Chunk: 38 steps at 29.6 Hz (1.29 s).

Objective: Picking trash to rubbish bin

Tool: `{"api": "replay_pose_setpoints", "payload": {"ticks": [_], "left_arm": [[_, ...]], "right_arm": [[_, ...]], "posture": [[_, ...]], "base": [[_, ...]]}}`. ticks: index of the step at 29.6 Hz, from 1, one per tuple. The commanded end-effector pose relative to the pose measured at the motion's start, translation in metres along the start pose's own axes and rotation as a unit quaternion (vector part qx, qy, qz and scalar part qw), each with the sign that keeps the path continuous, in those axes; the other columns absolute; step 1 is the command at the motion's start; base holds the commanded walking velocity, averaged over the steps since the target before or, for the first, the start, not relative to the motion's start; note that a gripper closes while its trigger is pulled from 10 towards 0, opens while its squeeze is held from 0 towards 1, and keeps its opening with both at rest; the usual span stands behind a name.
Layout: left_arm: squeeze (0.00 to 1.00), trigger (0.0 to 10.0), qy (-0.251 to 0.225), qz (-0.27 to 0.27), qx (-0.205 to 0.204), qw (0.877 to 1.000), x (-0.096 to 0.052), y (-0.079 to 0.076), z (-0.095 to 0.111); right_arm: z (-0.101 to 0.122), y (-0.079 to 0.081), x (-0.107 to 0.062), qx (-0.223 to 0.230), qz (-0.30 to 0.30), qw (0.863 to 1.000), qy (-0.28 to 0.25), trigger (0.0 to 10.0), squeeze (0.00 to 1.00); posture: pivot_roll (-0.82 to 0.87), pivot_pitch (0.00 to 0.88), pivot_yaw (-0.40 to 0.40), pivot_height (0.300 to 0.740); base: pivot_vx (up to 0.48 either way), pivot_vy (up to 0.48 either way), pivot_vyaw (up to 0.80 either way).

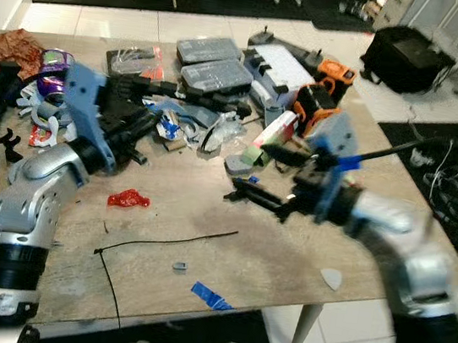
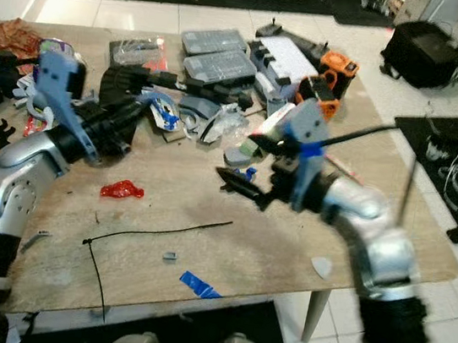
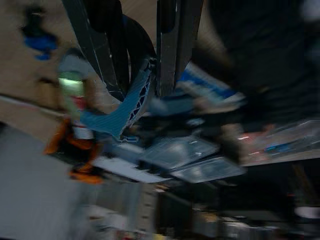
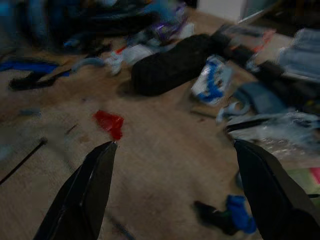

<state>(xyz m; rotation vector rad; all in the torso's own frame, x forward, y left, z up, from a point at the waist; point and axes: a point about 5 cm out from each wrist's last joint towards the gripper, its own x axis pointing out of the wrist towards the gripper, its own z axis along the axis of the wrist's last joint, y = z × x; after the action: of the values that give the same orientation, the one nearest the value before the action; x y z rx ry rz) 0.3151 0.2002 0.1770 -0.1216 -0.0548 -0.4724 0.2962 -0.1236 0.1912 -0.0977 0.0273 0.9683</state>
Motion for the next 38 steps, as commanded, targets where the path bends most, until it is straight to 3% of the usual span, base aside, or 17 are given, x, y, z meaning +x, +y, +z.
{"api": "replay_pose_setpoints", "payload": {"ticks": [1, 5, 9, 12, 13, 16, 38], "left_arm": [[0.0, 10.0, 0.011, 0.048, 0.002, 0.999, -0.005, 0.003, -0.015], [0.0, 10.0, 0.018, 0.106, -0.009, 0.994, -0.012, -0.01, -0.04], [0.0, 10.0, 0.023, 0.132, -0.025, 0.991, -0.012, -0.024, -0.057], [0.0, 10.0, 0.027, 0.138, -0.027, 0.99, -0.011, -0.026, -0.061], [0.0, 10.0, 0.026, 0.148, -0.029, 0.988, -0.01, -0.021, -0.061], [0.0, 10.0, 0.02, 0.137, -0.027, 0.99, -0.003, -0.024, -0.06], [0.0, 10.0, 0.02, 0.1, -0.014, 0.995, 0.01, -0.031, -0.062]], "right_arm": [[-0.006, -0.004, 0.0, 0.007, -0.036, 0.999, -0.019, 10.0, 0.0], [-0.013, -0.012, 0.005, 0.063, -0.099, 0.99, -0.08, 10.0, 0.0], [-0.021, -0.005, 0.012, 0.097, -0.12, 0.981, -0.118, 10.0, 0.0], [-0.029, -0.001, 0.016, 0.104, -0.141, 0.978, -0.117, 10.0, 0.0], [-0.034, -0.009, 0.014, 0.135, -0.173, 0.967, -0.131, 10.0, 0.0], [-0.04, -0.017, 0.013, 0.106, -0.185, 0.97, -0.117, 10.0, 0.0], [-0.042, -0.02, 0.019, 0.106, -0.162, 0.972, -0.137, 10.0, 0.0]], "posture": [[0.03, 0.0, -0.017, 0.74], [0.05, 0.0, -0.011, 0.74], [0.05, 0.0, -0.007, 0.74], [0.04, 0.0, -0.001, 0.74], [0.04, 0.0, -0.001, 0.74], [0.03, 0.0, 0.0, 0.74], [0.03, 0.0, -0.009, 0.74]], "base": [[0.0, 0.0, 0.0], [0.0, 0.0, 0.0], [0.0, 0.0, 0.0], [0.0, 0.0, 0.0], [0.0, 0.0, 0.0], [-0.081, 0.0, 0.0], [-0.271, 0.0, 0.0]]}}
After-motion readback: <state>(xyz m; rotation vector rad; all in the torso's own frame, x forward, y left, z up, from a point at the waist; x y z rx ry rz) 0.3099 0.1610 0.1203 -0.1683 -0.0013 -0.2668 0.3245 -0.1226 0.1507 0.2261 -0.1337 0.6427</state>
